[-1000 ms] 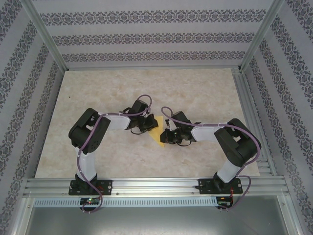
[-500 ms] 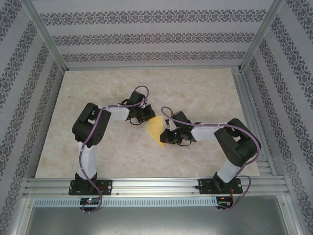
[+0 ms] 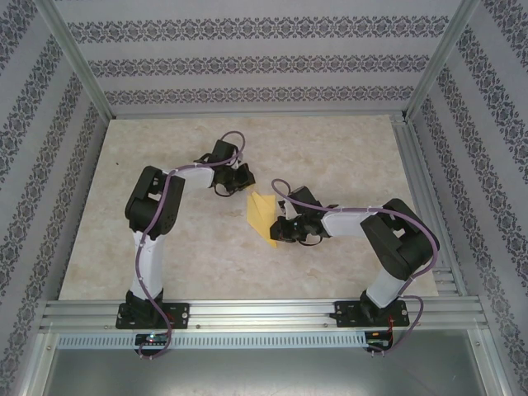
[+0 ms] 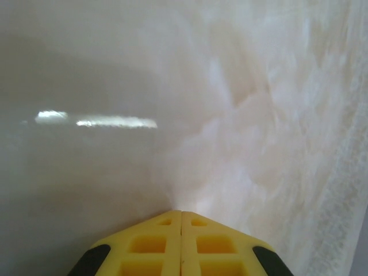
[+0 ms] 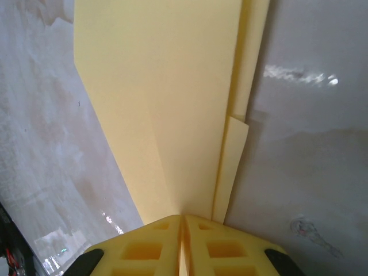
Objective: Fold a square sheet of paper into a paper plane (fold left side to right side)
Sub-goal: Fourth fold the wing at the center of the table.
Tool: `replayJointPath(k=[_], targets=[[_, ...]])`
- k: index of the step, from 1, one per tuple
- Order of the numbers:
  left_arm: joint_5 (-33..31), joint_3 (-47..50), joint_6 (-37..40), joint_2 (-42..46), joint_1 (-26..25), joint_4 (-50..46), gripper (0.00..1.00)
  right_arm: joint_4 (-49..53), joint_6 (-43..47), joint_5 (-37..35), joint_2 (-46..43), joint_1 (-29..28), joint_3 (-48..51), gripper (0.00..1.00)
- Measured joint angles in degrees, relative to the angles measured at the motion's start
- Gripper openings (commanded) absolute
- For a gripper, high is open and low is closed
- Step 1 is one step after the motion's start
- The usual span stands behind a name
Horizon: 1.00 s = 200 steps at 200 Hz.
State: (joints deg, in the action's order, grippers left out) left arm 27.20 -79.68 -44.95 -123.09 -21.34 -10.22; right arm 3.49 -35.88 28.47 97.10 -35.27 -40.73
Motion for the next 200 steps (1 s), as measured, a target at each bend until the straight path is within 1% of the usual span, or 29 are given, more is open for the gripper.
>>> replayJointPath(k=[28, 43, 56, 85, 103, 122, 156, 171, 200], targets=[[-1.14, -2.34, 2.08, 0.68, 2.19, -1.84, 0.1, 0.42, 0.0, 0.07, 0.11, 0.0, -0.26, 0.12], [-1.55, -1.84, 2.97, 3.1, 2.36, -2.99, 0.1, 0.63, 0.02, 0.04, 0.11, 0.0, -0.37, 0.12], [-1.53, 0.28, 3.3, 6.91, 2.21, -3.19, 0.1, 0.81, 0.04, -0.04, 0.11, 0.0, -0.42, 0.12], [-0.46, 8.39, 3.04, 18.29, 1.29, -1.81, 0.09, 0.87, 0.04, -0.11, 0.09, 0.0, -0.48, 0.13], [0.96, 12.44, 1.97, 21.57, -0.76, 0.72, 0.09, 0.9, 0.04, -0.13, 0.09, 0.0, -0.5, 0.13], [2.36, 15.45, 0.5, 21.14, -4.11, 2.89, 0.08, 1.01, 0.04, -0.15, 0.09, 0.0, -0.52, 0.13], [4.0, 16.41, -1.68, 15.61, -10.27, 5.22, 0.07, 1.05, 0.04, -0.15, 0.09, 0.0, -0.59, 0.13], [4.04, 16.26, -2.16, 13.4, -11.23, 6.01, 0.07, 1.14, 0.04, -0.17, 0.11, 0.0, -0.68, 0.12], [2.91, 15.19, -2.1, 10.32, -11.3, 6.01, 0.07, 1.31, 0.04, -0.2, 0.2, 0.0, -0.81, 0.12]])
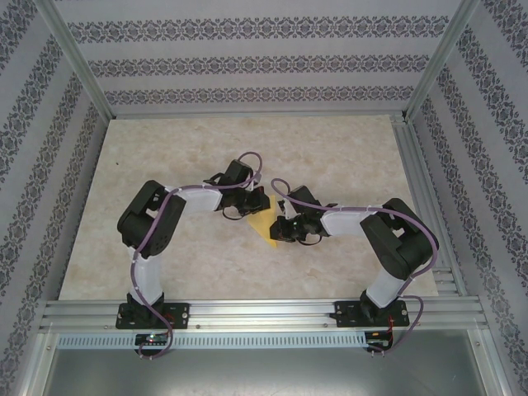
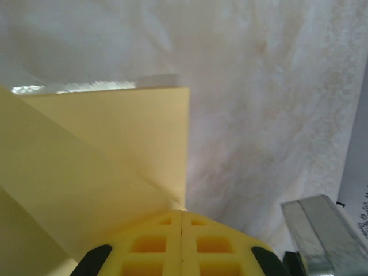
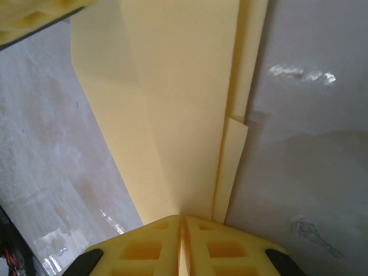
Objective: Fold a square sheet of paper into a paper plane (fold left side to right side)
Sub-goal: Fourth fold the wing at the center of the table.
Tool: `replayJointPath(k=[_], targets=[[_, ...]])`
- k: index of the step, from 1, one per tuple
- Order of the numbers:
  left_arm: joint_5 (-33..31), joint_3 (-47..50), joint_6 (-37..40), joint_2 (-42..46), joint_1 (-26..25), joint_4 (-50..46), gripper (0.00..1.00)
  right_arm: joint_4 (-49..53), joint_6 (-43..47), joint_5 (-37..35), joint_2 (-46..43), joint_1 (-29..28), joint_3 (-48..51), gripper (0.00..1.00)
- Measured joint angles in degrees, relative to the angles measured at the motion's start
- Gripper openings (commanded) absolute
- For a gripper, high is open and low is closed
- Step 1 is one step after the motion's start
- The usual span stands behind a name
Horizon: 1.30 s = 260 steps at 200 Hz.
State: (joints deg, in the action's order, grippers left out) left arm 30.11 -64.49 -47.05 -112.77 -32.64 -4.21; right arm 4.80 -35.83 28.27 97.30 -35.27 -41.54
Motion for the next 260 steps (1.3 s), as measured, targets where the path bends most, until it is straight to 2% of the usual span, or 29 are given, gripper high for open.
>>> replayJointPath(k=[70, 136, 204, 260], targets=[[-1.03, -0.17, 0.04, -2.23, 0.0, 0.92, 0.06, 0.09, -0.07, -0.13, -0.2, -0.2, -0.09, 0.13], [-1.51, 0.26, 0.07, -2.23, 0.0, 1.99, 0.06, 1.66, -1.7, -2.34, -4.52, -0.79, -1.2, 0.12], [-1.51, 0.37, 0.07, -2.25, 0.0, 2.36, 0.05, 1.01, -2.16, -2.56, 1.14, -1.51, -2.99, 0.12], [-1.66, 0.37, 0.17, -2.27, 0.0, 2.36, 0.04, 0.98, -1.73, -2.75, 1.01, -1.51, -2.64, 0.12]])
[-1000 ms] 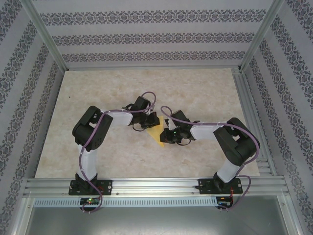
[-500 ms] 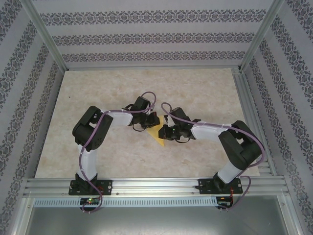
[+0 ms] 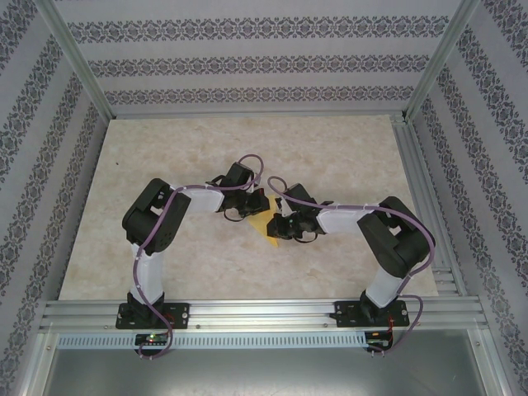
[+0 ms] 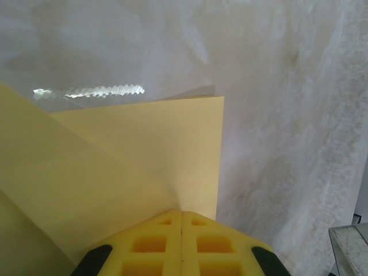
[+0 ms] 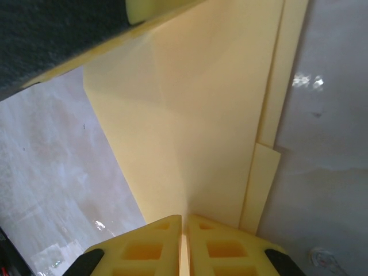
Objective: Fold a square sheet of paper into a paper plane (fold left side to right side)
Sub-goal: Fourth fold the wing at the center of the table.
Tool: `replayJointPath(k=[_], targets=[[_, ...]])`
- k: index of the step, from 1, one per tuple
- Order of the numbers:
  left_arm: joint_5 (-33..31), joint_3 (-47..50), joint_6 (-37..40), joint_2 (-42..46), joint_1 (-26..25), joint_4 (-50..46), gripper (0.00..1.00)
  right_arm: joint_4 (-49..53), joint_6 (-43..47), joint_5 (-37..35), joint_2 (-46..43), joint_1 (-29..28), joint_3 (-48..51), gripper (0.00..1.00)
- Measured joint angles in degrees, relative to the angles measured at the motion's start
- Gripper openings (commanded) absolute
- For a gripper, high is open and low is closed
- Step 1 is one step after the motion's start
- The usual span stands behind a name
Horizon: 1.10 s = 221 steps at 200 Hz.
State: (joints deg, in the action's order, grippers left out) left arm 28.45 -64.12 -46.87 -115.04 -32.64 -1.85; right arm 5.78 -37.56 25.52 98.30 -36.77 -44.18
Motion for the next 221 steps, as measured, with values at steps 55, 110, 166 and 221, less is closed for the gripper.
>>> replayJointPath(k=[55, 110, 166, 221], targets=[[0.09, -0.24, 0.15, -0.26, 0.0, -0.09, 0.04, 0.04, 0.39, -0.24, -2.16, -0.37, 2.29, 0.12], [1.03, -0.7, 0.31, -0.79, -0.02, -0.09, 0.04, -0.09, 0.37, -0.61, -4.42, -0.37, 4.76, 0.13], [1.11, -0.72, 0.31, -0.9, -0.02, -0.04, 0.03, -1.27, 0.37, -0.68, -5.18, -0.37, 6.12, 0.12], [1.14, -0.76, 0.33, -0.92, -0.02, -0.07, 0.03, -1.05, 0.35, -1.57, -6.69, -1.11, 7.43, 0.13]])
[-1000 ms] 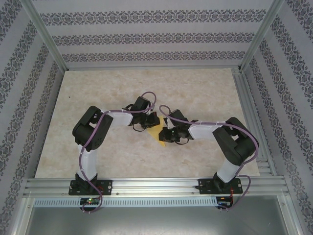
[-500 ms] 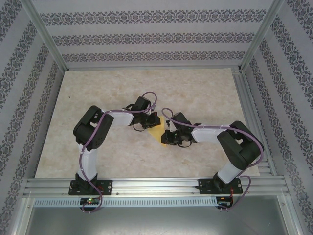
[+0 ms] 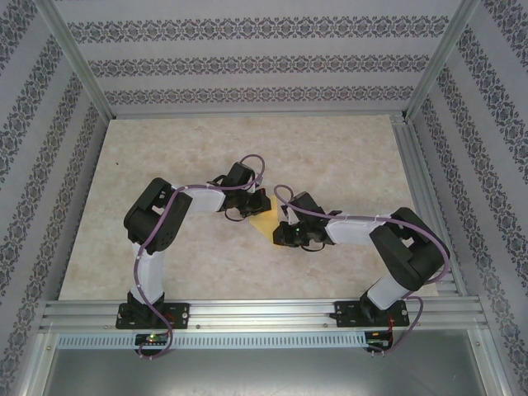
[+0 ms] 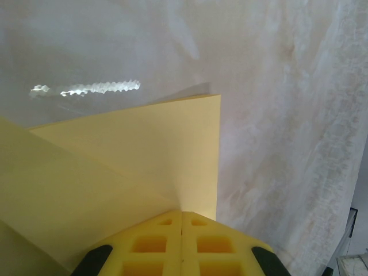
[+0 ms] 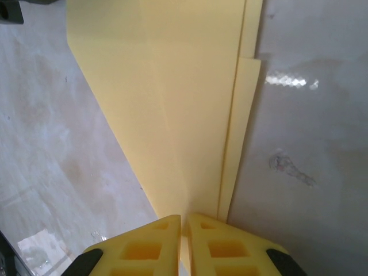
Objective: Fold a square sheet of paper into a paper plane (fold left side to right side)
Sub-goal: Fourth fold the wing at the center of the table.
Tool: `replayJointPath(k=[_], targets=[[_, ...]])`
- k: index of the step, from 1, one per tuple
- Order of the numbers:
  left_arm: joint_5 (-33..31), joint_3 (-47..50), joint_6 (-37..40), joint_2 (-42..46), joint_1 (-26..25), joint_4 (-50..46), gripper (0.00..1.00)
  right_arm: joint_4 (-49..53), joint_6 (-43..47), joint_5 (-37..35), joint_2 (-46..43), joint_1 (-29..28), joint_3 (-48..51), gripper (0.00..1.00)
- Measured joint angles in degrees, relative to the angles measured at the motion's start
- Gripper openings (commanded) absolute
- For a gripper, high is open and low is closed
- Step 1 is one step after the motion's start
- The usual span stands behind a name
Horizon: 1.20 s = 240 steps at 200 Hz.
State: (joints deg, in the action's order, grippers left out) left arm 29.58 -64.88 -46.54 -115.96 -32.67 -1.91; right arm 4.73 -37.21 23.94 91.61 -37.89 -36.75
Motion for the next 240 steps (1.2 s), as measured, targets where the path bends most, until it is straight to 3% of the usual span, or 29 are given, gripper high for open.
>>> replayJointPath(k=[140, 204, 240], targets=[[0.0, -0.02, 0.0, 0.0, -0.02, 0.0, 0.03, 0.02, -0.44, -0.24, -3.43, -0.37, 3.67, 0.13], [-0.07, -0.02, 0.02, 0.0, -0.04, 0.02, 0.03, 8.59, -0.39, 0.72, -8.68, -0.22, 4.35, 0.14], [-0.04, -0.02, 0.02, 0.0, -0.04, 0.02, 0.03, 8.48, -0.68, 1.75, -10.62, 0.59, 1.6, 0.14]])
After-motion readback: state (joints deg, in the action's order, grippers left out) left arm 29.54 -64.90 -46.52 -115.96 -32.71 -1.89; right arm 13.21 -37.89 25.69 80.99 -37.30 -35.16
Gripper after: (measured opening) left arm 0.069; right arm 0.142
